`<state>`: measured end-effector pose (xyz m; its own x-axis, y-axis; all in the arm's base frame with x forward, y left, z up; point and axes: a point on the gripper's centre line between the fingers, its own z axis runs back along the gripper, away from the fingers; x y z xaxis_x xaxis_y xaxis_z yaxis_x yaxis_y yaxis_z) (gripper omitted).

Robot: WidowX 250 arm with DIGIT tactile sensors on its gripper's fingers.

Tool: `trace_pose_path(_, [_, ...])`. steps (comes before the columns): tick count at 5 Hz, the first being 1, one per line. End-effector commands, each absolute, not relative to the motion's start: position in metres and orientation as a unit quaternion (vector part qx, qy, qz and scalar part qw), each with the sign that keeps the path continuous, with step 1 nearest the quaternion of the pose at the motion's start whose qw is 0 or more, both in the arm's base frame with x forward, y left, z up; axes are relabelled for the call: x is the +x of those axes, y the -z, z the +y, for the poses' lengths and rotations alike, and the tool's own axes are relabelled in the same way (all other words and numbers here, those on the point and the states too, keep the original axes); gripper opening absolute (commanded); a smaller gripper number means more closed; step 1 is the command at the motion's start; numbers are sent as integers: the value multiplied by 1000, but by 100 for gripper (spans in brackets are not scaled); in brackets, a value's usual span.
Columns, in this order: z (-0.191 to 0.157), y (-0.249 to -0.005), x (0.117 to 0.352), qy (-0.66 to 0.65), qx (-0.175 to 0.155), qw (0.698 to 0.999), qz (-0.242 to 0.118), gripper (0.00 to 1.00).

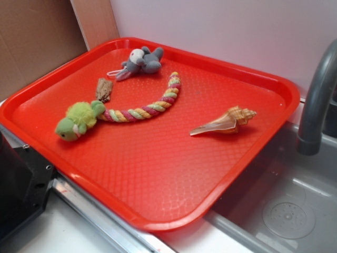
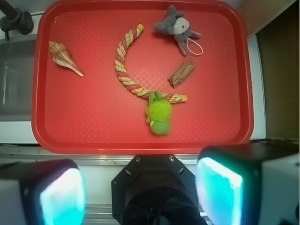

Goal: Grab the shell.

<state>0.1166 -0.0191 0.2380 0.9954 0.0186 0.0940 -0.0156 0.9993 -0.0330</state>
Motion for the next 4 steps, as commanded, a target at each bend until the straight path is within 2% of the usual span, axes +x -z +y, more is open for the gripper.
trace_pose_path(1, [-19,-238,117,-9,-16,999,-47,100])
trace_pose_path(2, [-22,-235,123,-2,-5,998,-65,100])
trace_pose_path(3, [-32,-228,141,64,25,996,-63,100])
trace_pose_path(4, [-49,-213,171,187,27,979,-75,100])
